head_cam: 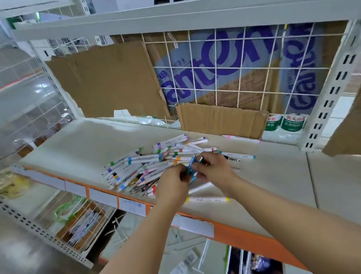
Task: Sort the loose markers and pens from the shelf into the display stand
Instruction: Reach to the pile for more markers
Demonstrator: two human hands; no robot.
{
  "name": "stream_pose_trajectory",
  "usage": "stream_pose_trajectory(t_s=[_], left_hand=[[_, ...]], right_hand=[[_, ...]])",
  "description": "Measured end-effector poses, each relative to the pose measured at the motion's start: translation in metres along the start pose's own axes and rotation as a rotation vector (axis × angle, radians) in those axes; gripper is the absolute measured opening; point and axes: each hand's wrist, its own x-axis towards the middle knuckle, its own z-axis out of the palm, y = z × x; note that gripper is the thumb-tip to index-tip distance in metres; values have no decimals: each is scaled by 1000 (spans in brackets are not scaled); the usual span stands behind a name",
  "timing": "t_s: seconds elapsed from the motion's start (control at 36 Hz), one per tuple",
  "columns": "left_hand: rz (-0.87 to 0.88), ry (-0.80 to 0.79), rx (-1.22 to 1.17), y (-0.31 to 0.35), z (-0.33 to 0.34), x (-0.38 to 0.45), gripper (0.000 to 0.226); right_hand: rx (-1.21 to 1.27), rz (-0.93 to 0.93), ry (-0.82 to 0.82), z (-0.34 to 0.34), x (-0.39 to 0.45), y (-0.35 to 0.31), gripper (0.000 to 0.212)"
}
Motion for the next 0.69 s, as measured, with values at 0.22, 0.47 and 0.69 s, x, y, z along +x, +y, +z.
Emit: stream_pose_trajectory(t_s=[0.22, 0.47, 0.69], left_hand=[[43, 162, -134, 13, 9, -9, 13], [158, 176, -163, 30, 30, -15, 12], [230, 139, -211, 76, 65, -28, 16]], right_hand=[[-95, -84, 327, -24, -20, 2, 19], [-340, -132, 538, -72, -68, 14, 32], [-519, -121, 754, -126, -123, 33, 22]])
